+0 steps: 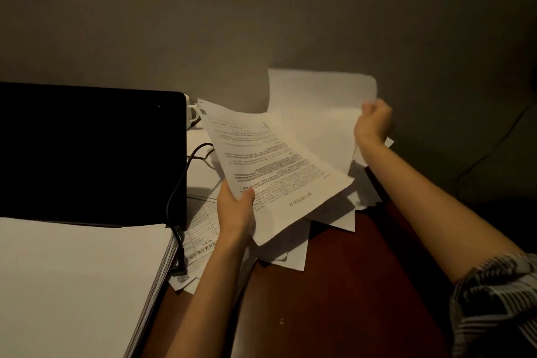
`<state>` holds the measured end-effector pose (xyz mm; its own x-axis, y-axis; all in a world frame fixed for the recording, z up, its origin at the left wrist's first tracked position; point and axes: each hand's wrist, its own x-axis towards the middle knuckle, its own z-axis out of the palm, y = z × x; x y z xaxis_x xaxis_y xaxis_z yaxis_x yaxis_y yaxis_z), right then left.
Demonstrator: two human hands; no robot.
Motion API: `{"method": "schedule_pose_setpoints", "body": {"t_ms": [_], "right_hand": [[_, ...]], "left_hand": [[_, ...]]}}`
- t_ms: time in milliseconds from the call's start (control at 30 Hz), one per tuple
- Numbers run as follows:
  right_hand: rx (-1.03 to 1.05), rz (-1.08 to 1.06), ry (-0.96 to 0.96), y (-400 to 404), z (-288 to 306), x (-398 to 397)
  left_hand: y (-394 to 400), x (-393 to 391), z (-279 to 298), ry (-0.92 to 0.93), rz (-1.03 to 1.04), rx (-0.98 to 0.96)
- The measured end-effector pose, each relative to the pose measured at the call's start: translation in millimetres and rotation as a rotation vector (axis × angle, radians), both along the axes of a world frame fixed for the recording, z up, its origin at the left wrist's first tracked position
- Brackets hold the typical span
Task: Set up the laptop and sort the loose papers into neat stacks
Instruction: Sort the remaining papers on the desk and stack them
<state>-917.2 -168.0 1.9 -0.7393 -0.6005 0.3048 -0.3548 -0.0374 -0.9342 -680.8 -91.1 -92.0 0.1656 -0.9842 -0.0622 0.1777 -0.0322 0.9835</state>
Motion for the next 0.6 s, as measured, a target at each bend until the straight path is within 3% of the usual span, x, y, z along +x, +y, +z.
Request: {"method": "schedule_pose_setpoints", "body": {"t_ms": [67,167,300,400,467,600], "right_hand": [[-0.142,-0.012,0.145,12,17,-1],[-0.312,0.131,0.607,43,20,18],[-0.391,0.408,1.128,80,-44,40],[-0.375,0.575,1.236,106,-99,53],[-0.349,0.708,1.244,116,-119,56],[-0.177,0.894,1.218,118,-122,55]], "left_hand": [[1,-1,-3,-0.024,-0.035,0.011],[1,-3,-4,-0.011,-0.085,0.066],[2,2,5,0.053,-0.108,0.159],[3,2,10,0.315,-0.171,0.229],[2,4,9,0.395,-0.204,0.240],[0,5,5,0.192,-0.178,0.247]]}}
